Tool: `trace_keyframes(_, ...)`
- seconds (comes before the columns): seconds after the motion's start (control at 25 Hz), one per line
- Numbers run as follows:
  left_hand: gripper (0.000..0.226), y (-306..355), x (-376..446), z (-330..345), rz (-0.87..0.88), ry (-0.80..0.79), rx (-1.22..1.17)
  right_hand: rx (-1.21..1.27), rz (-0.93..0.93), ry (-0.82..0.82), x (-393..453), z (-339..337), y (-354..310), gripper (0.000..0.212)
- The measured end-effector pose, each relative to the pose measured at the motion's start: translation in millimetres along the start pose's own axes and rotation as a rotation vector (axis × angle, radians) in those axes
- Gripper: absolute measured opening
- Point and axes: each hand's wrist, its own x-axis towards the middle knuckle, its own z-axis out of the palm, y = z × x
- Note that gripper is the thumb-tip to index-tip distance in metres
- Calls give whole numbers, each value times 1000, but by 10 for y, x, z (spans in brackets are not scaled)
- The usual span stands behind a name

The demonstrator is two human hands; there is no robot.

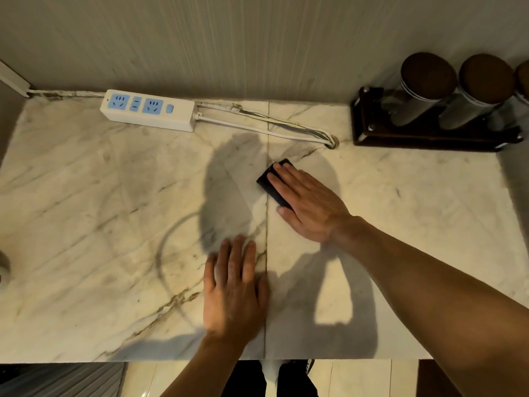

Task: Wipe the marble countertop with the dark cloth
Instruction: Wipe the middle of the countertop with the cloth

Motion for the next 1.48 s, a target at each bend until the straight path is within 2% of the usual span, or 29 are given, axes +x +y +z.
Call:
trace_keyframes(0.44, 57, -11, -18, 17, 7, 48, -21, 124, 279, 76, 325, -34, 68, 65)
trace_keyframes(0.76, 56, -11, -16, -1, 0, 27, -32, 212, 698, 171, 339, 32, -184, 68)
trace_keyframes(0.88, 57, -11, -13, 4, -3, 6, -16, 208, 798, 211, 259, 82, -277, 69)
trace_keyframes(1.16, 56, -6, -17, 12, -5, -2, 6, 229, 905, 237, -97, 181, -551, 70)
trace_keyframes(1.48, 56, 2, -50, -1, 17, 9, 8, 219, 937, 273, -646, 342, -920, 70)
